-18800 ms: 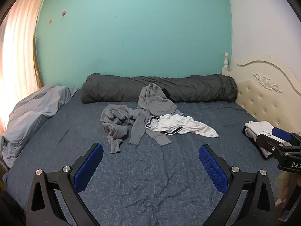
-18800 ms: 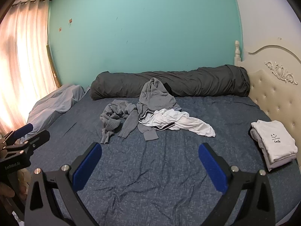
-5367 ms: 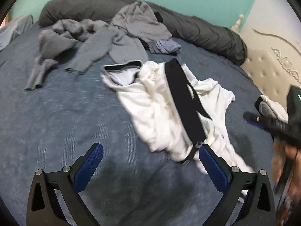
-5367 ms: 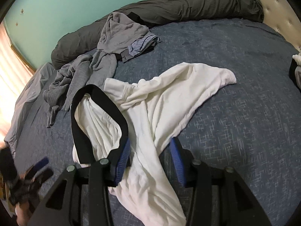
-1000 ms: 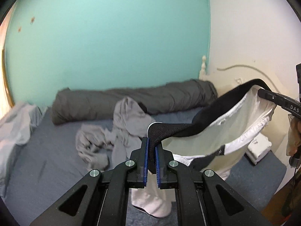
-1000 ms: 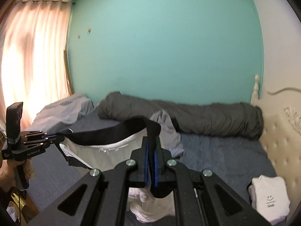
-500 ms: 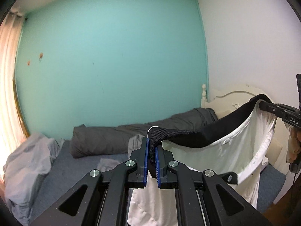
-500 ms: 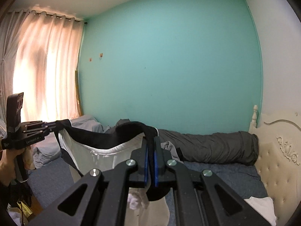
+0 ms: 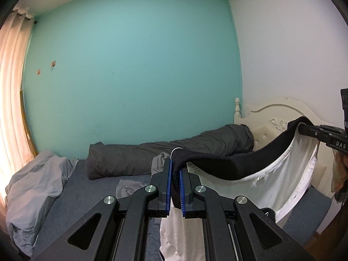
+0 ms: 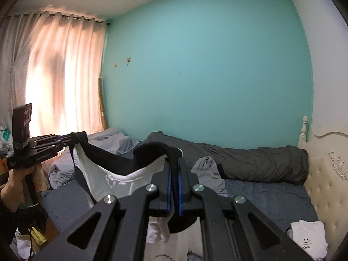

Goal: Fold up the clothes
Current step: 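Lift the white shirt by its black band with both grippers, spreading it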

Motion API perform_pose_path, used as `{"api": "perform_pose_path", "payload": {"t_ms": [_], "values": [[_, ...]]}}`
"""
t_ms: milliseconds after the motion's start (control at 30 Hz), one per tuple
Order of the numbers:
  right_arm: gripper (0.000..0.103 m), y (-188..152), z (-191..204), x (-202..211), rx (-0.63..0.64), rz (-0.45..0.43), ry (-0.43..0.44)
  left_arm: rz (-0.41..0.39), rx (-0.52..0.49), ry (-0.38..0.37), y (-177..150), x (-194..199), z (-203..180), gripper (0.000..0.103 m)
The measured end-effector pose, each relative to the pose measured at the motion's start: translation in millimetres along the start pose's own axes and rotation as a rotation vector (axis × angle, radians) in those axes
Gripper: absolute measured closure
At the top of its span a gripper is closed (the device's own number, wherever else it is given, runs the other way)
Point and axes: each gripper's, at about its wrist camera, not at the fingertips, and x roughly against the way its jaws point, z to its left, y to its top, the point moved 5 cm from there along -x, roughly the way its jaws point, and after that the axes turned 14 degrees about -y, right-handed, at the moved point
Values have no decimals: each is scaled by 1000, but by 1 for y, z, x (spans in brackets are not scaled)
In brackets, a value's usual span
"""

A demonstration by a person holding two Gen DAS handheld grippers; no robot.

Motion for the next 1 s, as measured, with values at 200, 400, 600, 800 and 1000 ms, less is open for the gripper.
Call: {"api": "perform_pose_path", "payload": {"t_ms": [200,400,600,800,1000], "values": [[99,6,1,13,0,-19,-8,-23,-8,15,-2,14,-7,97],[99,18,-1,30,11,-52,-24,-56,-12,18,14,27,-12,97],[99,32,-5,49,7,-91,-27,-102,-34,15,33,44,-22,97],[99,48,-7,67,9,-127,-33,-142,-25,-9,51,59,-26,97],[99,53,-6,65,23,-114,-46,-125,-23,-10,55,52,-25,97]]}}
